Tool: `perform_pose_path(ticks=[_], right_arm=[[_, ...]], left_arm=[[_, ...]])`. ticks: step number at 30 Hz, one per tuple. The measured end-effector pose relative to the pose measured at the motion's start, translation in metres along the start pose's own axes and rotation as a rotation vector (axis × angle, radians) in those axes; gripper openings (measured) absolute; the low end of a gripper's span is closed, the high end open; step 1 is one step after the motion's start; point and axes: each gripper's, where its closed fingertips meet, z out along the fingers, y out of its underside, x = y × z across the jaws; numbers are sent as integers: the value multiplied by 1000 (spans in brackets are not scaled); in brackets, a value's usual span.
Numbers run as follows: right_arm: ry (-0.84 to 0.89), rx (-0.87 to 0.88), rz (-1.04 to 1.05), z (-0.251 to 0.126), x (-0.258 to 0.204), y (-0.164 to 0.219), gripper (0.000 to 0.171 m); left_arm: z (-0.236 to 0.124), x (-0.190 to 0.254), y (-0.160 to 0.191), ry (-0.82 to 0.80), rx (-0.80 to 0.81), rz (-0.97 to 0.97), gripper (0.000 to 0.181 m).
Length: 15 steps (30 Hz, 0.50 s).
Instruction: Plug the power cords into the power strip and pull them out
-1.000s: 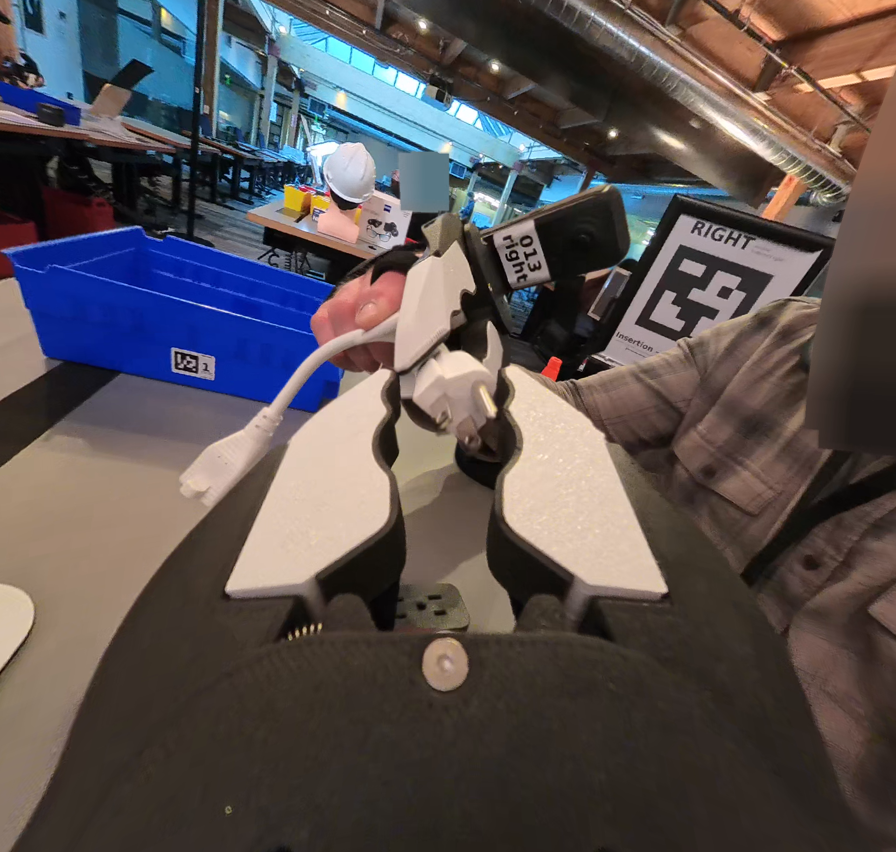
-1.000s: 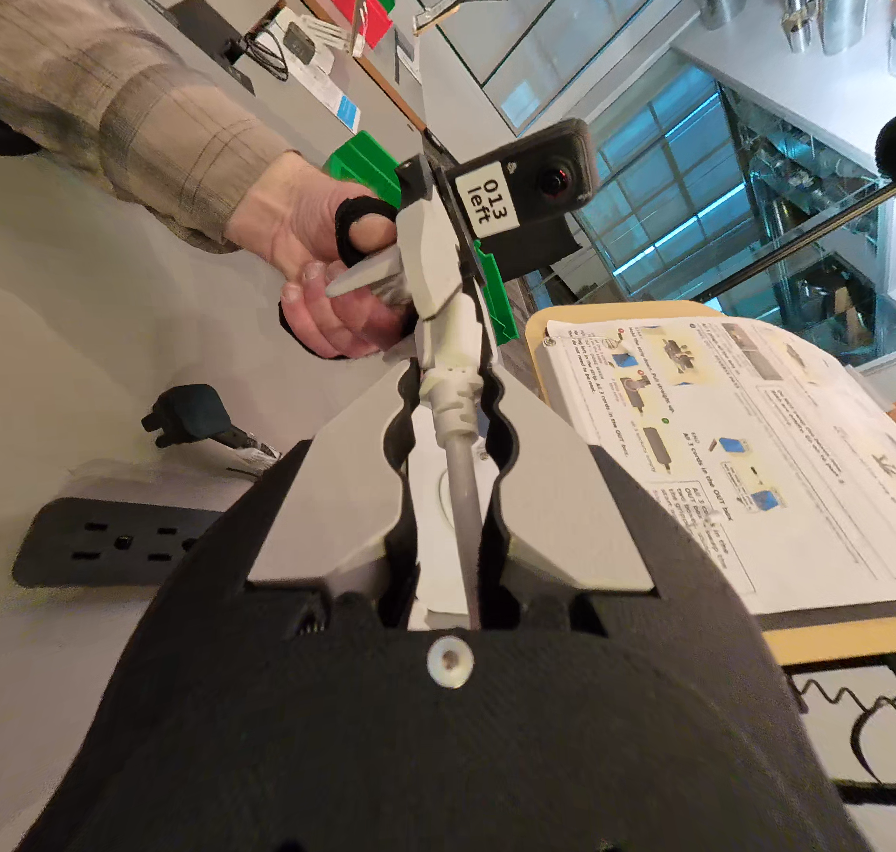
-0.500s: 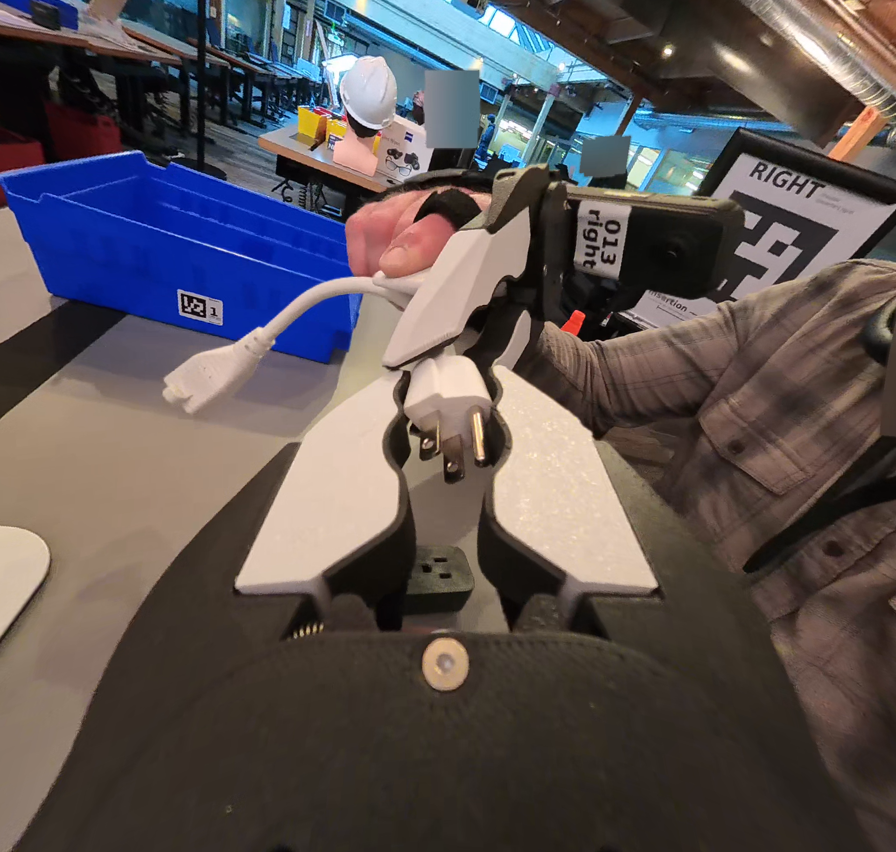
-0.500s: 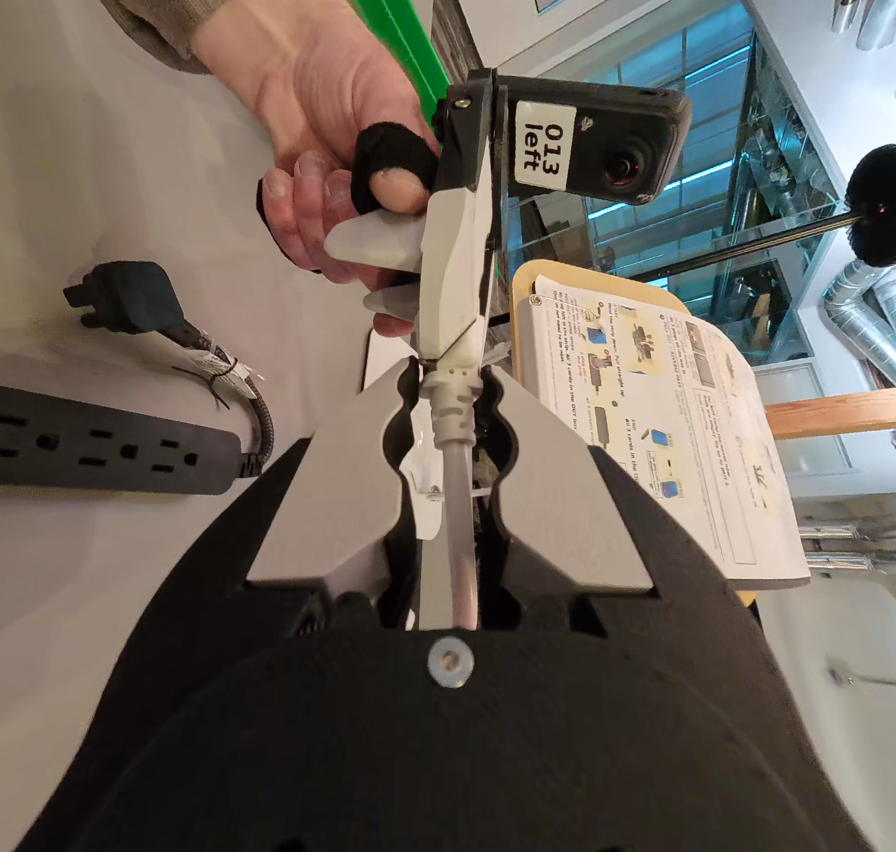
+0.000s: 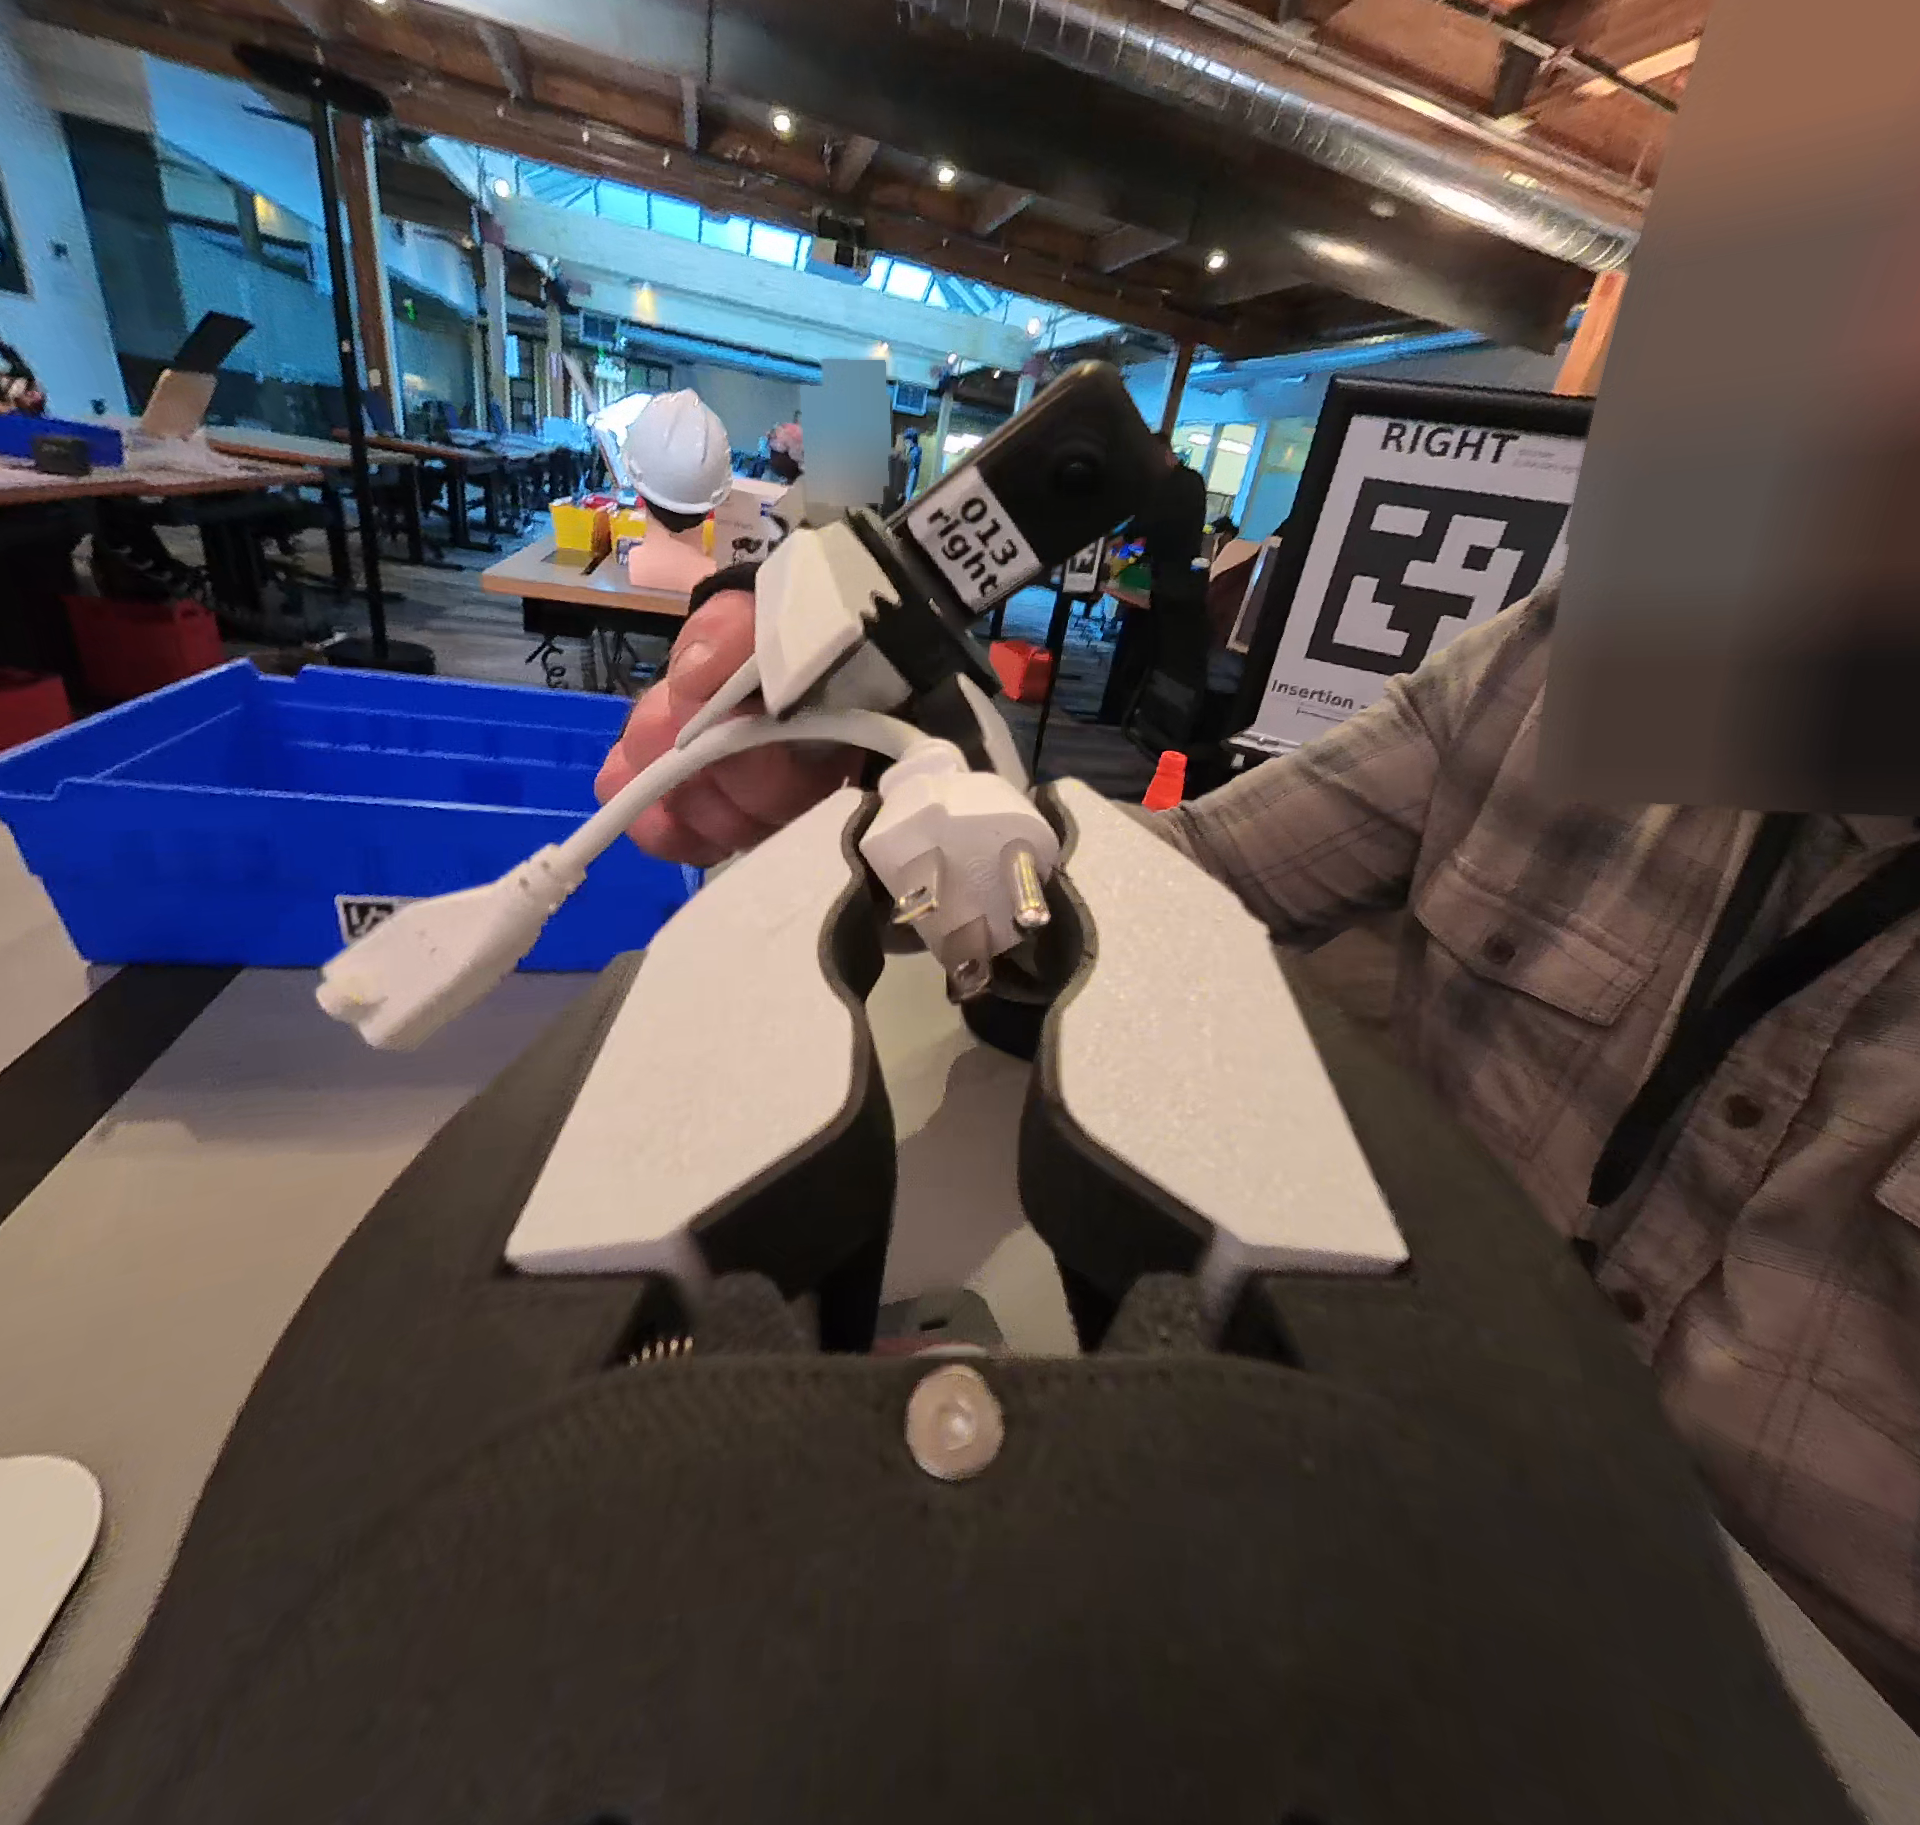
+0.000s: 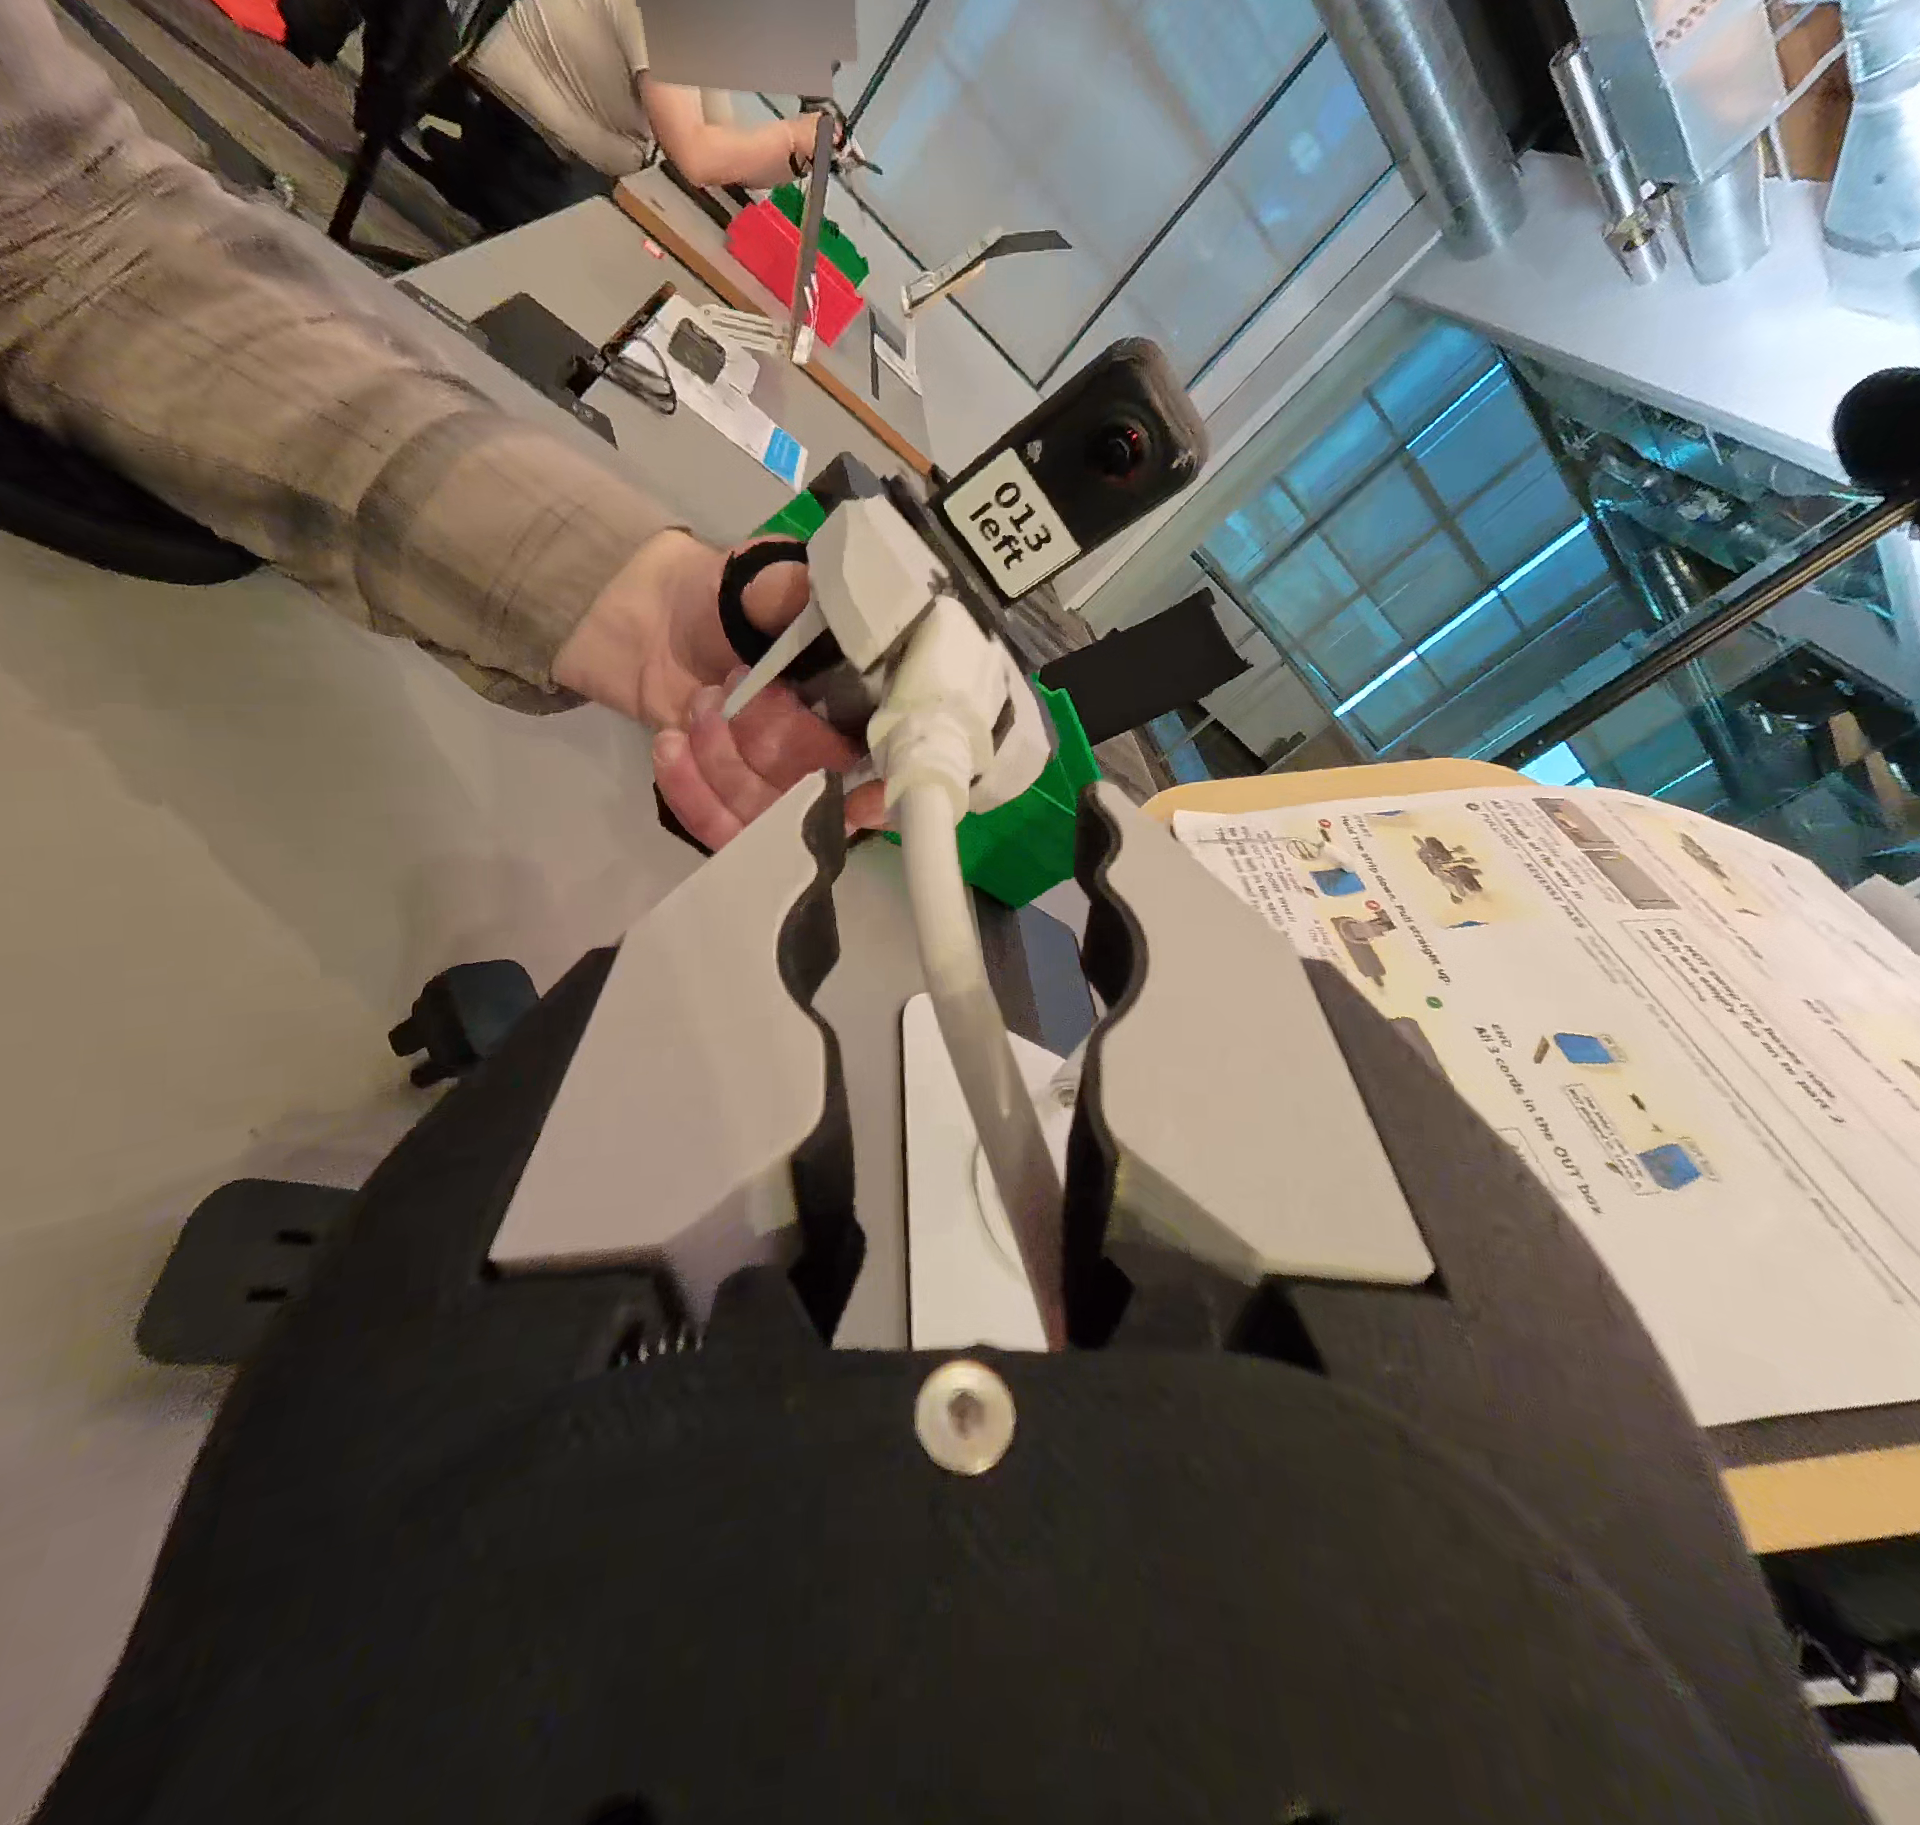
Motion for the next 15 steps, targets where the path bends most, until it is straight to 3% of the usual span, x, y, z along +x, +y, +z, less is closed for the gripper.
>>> perform_pose_path(ticks=[7, 15], right_arm=[[93, -21, -221, 6, -2, -14, 28], [12, -36, -201, 11, -16, -16, 21]], left_arm=[[-3, 11, -10, 77, 91, -8, 27], [-4, 19, -2, 142, 78, 5, 26]])
